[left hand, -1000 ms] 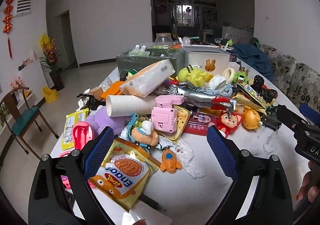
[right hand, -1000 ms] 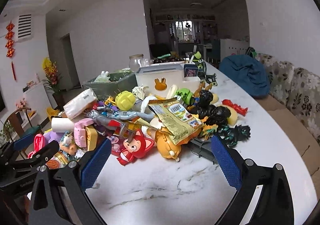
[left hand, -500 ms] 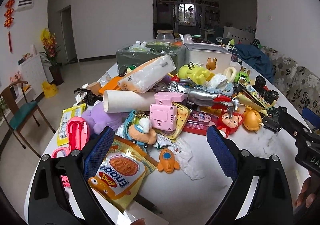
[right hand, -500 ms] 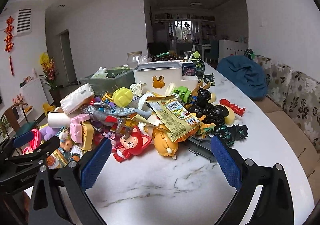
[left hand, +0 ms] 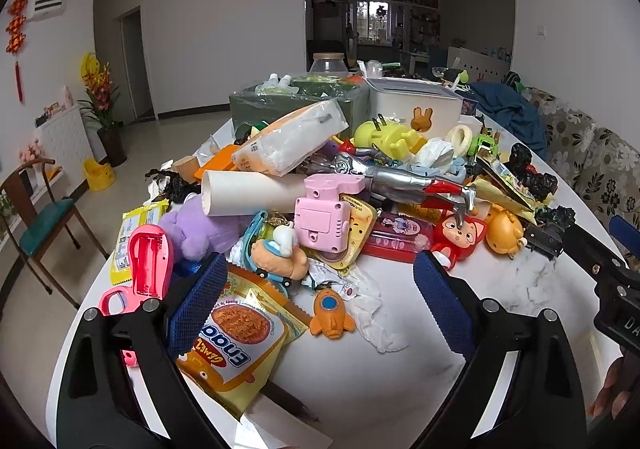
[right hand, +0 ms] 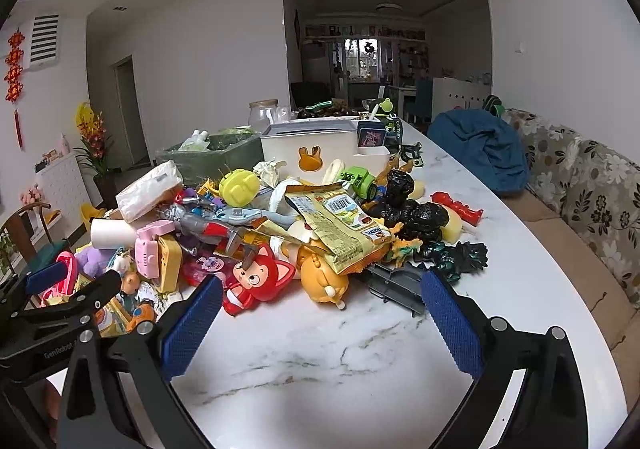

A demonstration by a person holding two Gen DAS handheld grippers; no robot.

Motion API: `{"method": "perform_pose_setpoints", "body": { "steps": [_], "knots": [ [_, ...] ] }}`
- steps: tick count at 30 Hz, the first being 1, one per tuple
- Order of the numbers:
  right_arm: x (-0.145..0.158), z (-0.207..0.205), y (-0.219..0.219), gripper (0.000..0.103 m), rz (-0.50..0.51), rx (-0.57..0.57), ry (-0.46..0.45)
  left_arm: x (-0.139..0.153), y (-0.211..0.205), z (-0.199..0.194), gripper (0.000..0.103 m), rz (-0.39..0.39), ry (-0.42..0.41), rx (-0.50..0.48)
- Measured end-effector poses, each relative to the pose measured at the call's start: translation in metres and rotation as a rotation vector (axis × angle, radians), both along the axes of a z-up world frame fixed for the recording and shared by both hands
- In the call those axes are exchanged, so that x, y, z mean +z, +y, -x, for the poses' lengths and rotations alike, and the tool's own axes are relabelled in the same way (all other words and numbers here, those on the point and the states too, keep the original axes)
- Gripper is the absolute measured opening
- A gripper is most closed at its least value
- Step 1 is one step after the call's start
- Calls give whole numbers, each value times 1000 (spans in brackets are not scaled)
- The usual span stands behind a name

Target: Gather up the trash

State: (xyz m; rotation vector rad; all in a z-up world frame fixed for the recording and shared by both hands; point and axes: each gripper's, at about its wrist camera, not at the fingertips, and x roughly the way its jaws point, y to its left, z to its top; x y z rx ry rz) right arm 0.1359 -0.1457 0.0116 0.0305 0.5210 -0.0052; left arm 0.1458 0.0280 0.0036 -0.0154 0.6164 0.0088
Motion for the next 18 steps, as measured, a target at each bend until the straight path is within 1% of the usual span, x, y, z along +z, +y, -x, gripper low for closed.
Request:
{"method": "perform_pose_setpoints", "body": {
  "steps": [12, 18],
  "knots": [
    [1, 2, -1, 98, 1, 0, 0, 0, -3, 6, 92, -16, 18, 0],
    [2, 5, -4, 98, -5, -10, 4, 2, -3, 7, 92, -6, 22, -2]
  ]
}}
